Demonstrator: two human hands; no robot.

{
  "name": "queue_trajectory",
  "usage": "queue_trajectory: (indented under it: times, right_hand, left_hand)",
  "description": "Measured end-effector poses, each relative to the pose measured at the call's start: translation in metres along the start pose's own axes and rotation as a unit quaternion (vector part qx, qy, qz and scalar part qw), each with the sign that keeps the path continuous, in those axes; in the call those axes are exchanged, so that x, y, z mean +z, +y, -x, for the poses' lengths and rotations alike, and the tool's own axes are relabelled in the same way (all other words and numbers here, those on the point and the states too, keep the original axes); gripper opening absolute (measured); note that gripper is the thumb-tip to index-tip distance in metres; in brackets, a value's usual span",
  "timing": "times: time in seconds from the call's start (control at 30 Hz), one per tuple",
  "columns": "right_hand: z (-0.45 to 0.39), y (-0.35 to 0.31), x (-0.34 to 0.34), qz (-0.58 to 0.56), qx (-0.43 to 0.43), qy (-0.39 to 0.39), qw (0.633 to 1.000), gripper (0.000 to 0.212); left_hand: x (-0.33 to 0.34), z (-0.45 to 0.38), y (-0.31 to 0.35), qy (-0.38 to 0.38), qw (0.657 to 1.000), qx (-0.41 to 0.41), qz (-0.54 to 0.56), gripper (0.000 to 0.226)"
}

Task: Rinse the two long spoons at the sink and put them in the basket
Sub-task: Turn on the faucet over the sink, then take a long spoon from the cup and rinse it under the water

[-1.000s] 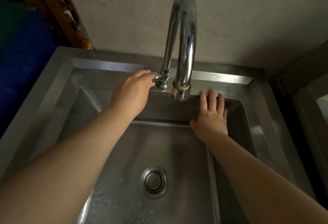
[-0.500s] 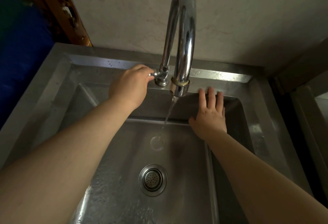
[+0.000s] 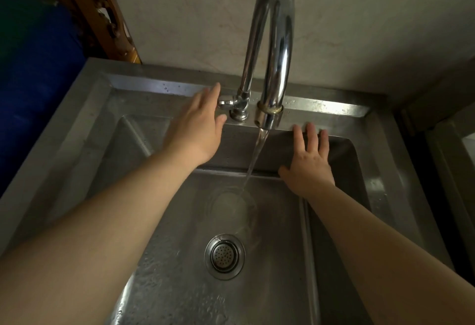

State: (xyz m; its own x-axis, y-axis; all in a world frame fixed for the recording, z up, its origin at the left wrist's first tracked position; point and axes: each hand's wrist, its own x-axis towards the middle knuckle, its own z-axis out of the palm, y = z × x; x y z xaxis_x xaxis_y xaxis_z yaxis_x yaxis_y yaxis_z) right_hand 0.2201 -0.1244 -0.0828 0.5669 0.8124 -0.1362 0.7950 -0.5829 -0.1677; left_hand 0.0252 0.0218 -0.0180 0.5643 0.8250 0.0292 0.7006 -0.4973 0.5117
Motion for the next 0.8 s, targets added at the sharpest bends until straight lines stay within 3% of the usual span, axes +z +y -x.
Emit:
queue_trajectory:
  times: [0.13,0.3,0.47,0.8]
  right_hand:
    - [-0.004,0.008,-0.006,-0.011,-0.011,-0.031,0.999,0.102]
    - [-0.002,0.019,-0.018,-0.034,-0.035,-0.065,0.997,0.1]
    - [0.061,0.006,-0.016,-0.144,0.013,0.022,0.989,0.072]
    - [0.237,-0.128,-0.036,-0.287,-0.084,0.086,0.95,0.036]
  left_hand:
    - [-0.001,0.035,-0.009,0.071,0.997,0.016,-0.029,0.056]
    - [-0.023,0.089,-0.014,0.085,0.996,0.01,-0.027,0.043]
    - [-0.062,0.156,-0.015,0.095,0.995,-0.014,-0.03,0.035]
    - [-0.175,0.275,-0.049,0.18,0.976,-0.087,-0.088,0.035]
